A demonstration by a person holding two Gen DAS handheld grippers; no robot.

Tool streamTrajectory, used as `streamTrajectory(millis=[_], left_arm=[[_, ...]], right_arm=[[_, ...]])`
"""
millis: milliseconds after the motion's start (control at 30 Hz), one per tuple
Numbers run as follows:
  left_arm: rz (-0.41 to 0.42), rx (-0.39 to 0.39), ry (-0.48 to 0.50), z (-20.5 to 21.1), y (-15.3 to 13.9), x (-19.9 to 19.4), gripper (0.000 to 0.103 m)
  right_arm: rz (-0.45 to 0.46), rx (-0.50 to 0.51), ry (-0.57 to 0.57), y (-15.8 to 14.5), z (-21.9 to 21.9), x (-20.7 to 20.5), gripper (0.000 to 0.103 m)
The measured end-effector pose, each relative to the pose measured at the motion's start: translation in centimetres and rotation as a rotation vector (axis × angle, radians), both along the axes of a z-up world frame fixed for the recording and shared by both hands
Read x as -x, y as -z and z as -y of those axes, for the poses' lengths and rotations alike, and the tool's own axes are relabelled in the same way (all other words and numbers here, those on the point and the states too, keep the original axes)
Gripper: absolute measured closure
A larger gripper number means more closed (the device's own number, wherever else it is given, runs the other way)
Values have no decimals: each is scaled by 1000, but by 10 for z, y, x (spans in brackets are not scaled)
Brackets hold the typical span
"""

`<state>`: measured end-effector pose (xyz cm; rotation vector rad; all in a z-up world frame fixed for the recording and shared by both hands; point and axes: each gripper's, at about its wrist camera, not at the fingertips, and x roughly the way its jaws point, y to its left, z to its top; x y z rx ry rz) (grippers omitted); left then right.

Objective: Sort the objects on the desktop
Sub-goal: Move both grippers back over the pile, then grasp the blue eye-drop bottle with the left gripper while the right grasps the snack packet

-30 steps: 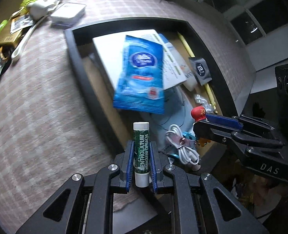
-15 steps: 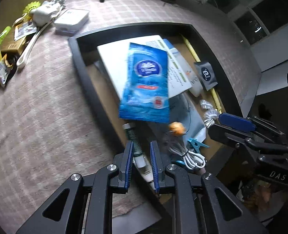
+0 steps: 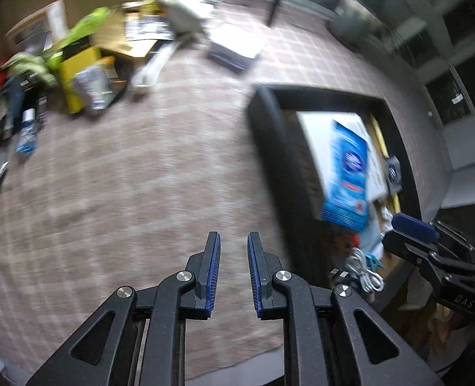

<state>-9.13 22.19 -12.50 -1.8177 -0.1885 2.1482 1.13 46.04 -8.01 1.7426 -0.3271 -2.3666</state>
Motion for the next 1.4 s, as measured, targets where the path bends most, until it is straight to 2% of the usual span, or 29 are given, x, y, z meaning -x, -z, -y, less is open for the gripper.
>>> streamTrajectory(millis=[267, 467, 533, 600, 767, 867, 900, 933, 1000, 1133, 1167, 1400], left_arm=[[-7, 38, -170, 97, 3, 31, 87], [-16, 81, -253, 161, 7, 62, 86], [-19, 97, -266, 176, 10, 72, 82], [-19, 103, -268, 185, 14, 80, 71], [-7, 125, -284, 201, 28, 97, 68], [13, 119, -296, 206, 39, 106, 65], [17, 121, -296, 207, 42, 109, 65], [20, 125, -294, 206, 45, 112, 64], [29, 133, -288, 205, 51, 117, 64], [48, 142, -276, 201, 62, 125, 64], [49, 138, -274, 199, 64, 127, 61], [59, 136, -261, 190, 73, 136, 61]], right_arm=[[-24, 8, -108, -5, 76, 42, 56], [-40, 18, -162, -4, 132, 81, 56], [-43, 14, -168, -2, 145, 96, 56], [-34, 13, -169, 1, 155, 111, 56], [16, 71, -145, 11, 169, 152, 56], [35, 94, -169, 17, 185, 176, 56], [38, 96, -180, 19, 189, 182, 55], [42, 94, -193, 22, 196, 189, 50], [38, 68, -217, 28, 210, 202, 44], [57, 25, -272, 45, 235, 224, 44], [67, 11, -289, 50, 242, 229, 44], [87, -61, -356, 68, 267, 243, 44]])
